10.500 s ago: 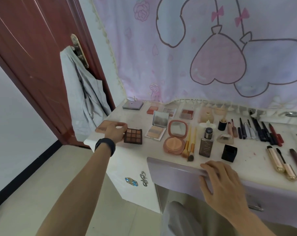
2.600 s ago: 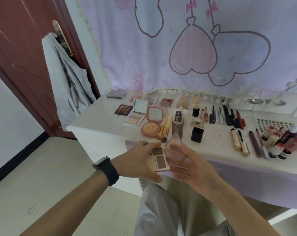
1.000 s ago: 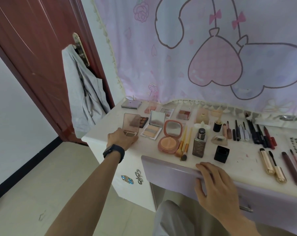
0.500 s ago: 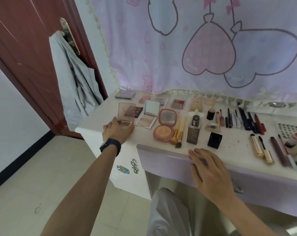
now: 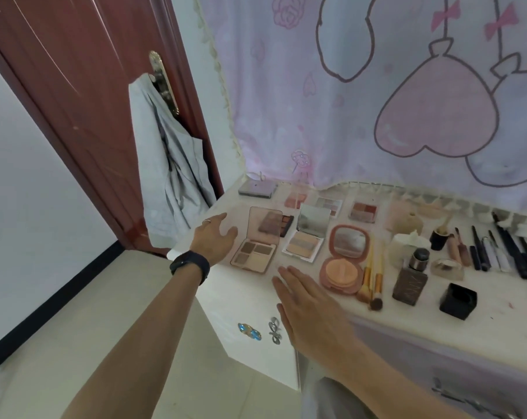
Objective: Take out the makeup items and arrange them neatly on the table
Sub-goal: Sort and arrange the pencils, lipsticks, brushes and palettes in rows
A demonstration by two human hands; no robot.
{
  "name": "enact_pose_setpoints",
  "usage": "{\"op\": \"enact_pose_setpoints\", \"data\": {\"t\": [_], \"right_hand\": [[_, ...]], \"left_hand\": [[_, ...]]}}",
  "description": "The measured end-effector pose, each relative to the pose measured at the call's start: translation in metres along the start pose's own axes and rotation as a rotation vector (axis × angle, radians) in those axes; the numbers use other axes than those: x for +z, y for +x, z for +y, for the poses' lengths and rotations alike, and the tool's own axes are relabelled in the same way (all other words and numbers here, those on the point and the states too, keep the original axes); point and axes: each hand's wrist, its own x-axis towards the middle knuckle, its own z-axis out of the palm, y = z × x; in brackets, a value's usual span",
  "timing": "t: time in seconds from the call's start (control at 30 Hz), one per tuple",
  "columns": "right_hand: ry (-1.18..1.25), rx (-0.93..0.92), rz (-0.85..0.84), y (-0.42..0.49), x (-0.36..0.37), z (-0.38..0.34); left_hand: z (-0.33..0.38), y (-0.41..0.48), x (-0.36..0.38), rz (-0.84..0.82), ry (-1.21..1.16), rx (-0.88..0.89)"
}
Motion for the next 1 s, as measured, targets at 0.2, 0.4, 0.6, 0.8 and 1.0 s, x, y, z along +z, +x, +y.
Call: {"op": "enact_pose_setpoints", "data": {"t": [0.2,0.4,0.6,0.8,1.0], "right_hand": [[-0.087,-0.041,-0.026,0.015,0.034,0.005],[-0.084,-0.053,0.07,0.013,0.043,0.007],[-0.123,-0.076,0.029,0.012,0.044,0.008],[-0.113,-0.071,0.037,0.013,0.037,0.007],[-0.144,-0.065,0.118,0.013,0.041,0.006]], "left_hand": [[-0.001,0.065,0.0,-0.098,0.181,0.176],[0.02,0.124,0.016,-0.214,0.424,0.249],[0.026,0.148,0.029,-0.292,0.71,0.285],[0.012,0.128,0.022,-0.193,0.616,0.282],[-0.023,0.08,0.001,-0.052,0.412,0.136]]}}
